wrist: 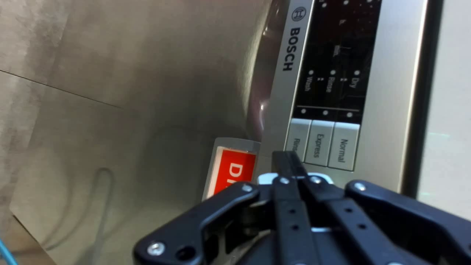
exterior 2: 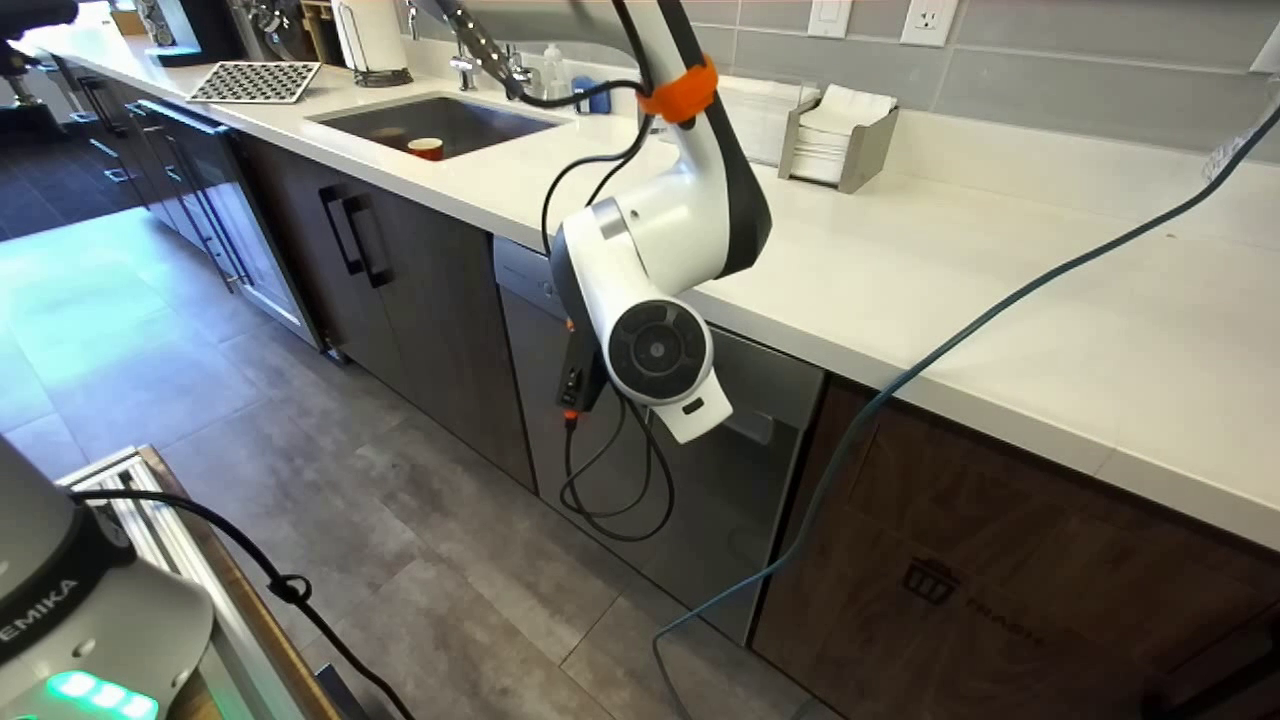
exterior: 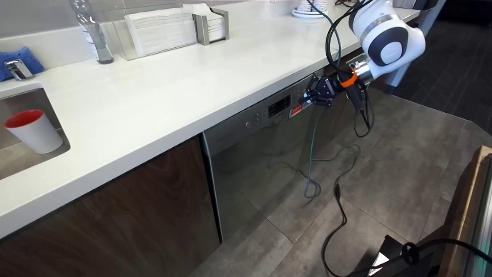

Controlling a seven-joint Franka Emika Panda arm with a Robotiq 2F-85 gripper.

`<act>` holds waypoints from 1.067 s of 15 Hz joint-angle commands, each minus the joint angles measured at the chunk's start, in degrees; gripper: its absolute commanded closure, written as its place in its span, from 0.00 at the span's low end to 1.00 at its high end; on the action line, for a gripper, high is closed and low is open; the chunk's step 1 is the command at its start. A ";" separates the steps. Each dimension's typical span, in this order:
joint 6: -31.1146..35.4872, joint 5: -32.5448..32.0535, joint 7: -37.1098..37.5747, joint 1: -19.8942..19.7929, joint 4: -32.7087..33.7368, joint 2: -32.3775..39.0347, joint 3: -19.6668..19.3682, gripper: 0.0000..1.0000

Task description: Press a button on the dishwasher

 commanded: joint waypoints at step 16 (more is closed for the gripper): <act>-0.36 6.09 -1.14 2.55 1.94 2.13 -2.53 1.00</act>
